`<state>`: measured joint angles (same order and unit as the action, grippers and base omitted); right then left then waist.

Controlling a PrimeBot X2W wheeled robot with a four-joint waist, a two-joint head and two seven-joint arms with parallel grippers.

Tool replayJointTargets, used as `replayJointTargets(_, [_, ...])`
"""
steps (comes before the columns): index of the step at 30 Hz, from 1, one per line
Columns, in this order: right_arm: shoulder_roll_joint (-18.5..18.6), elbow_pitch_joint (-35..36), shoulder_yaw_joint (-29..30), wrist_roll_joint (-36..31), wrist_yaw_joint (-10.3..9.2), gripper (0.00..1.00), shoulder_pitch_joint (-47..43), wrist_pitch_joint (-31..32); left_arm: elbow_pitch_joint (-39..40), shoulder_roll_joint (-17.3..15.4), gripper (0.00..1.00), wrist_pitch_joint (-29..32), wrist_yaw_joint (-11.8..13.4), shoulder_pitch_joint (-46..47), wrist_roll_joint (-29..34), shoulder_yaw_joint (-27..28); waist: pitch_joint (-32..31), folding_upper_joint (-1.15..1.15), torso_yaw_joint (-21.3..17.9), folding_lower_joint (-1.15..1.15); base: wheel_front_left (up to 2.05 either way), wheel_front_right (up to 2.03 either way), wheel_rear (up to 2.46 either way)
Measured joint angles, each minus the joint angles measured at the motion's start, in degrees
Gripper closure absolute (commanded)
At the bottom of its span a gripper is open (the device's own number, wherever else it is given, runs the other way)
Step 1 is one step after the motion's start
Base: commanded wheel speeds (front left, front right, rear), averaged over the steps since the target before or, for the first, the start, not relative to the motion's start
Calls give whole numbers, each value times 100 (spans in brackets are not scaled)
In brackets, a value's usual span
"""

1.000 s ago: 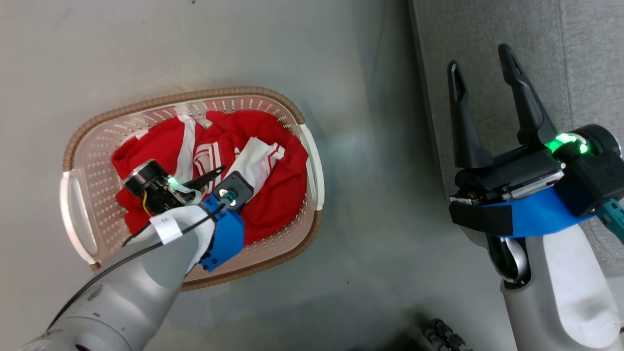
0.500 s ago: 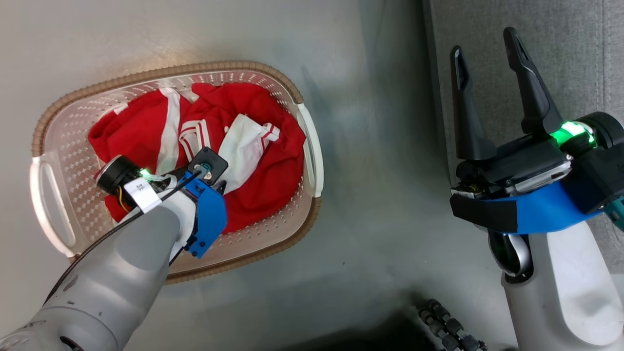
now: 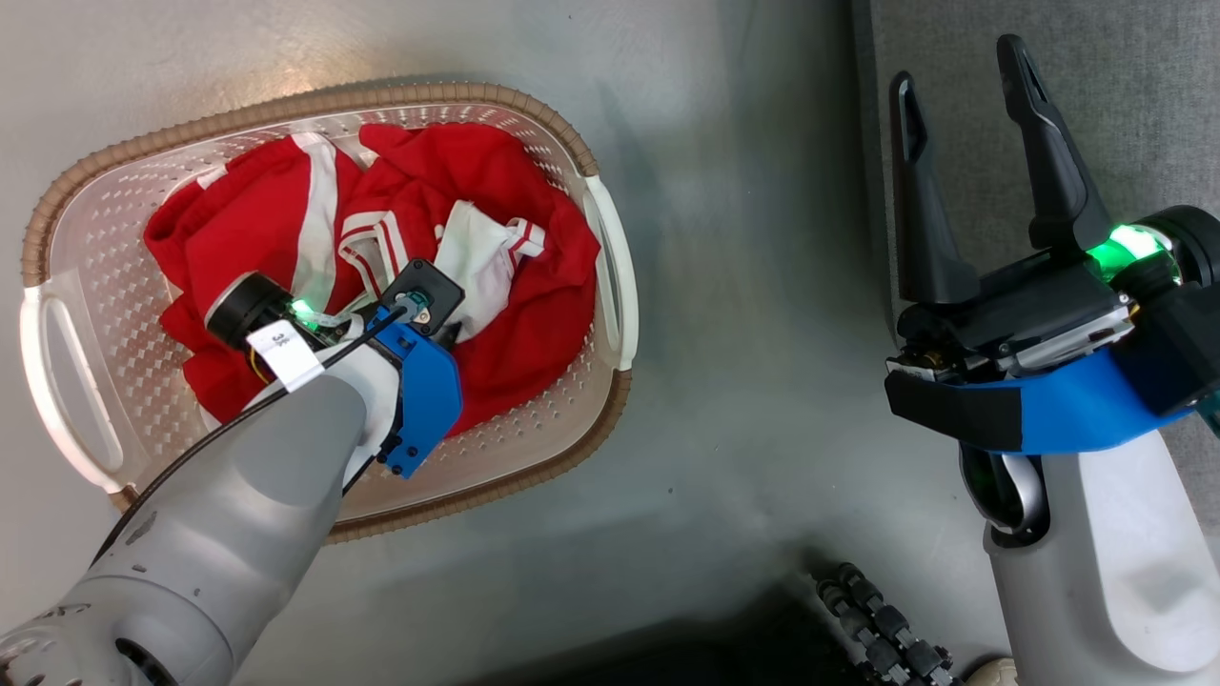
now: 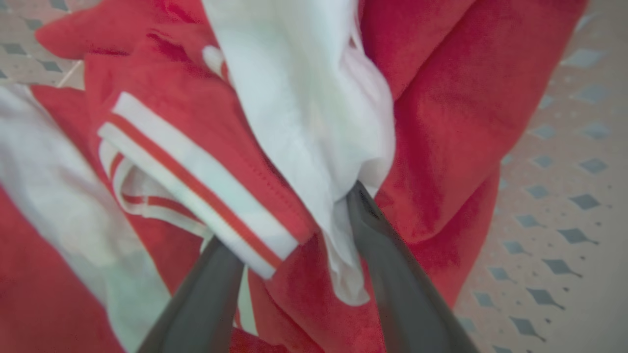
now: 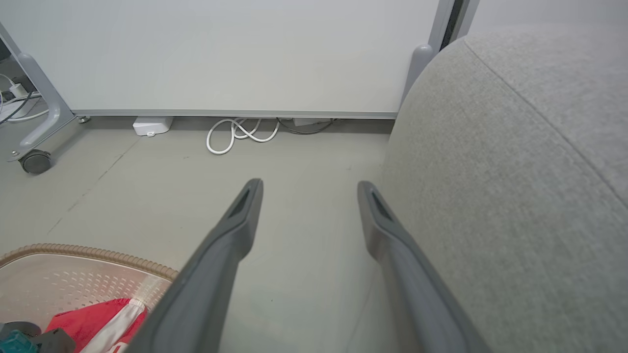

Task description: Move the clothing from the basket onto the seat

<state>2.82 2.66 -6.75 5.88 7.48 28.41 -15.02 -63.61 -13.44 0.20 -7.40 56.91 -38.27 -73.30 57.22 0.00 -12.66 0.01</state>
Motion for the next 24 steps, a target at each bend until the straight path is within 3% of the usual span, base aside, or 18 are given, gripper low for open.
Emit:
replayJointTargets(12, [-1, -89, 16, -13, 0, 0, 45, 0, 22, 153, 100, -345, 0, -77, -62, -9, -309, 0, 102, -1, 0, 0, 0])
replayJointTargets(24, [-3, -292, 55, -140, 0, 0, -79, -1, 334, 519, 100, -1128, 0, -423, -52, -10, -1143, 0, 373, -1, 0, 0, 0])
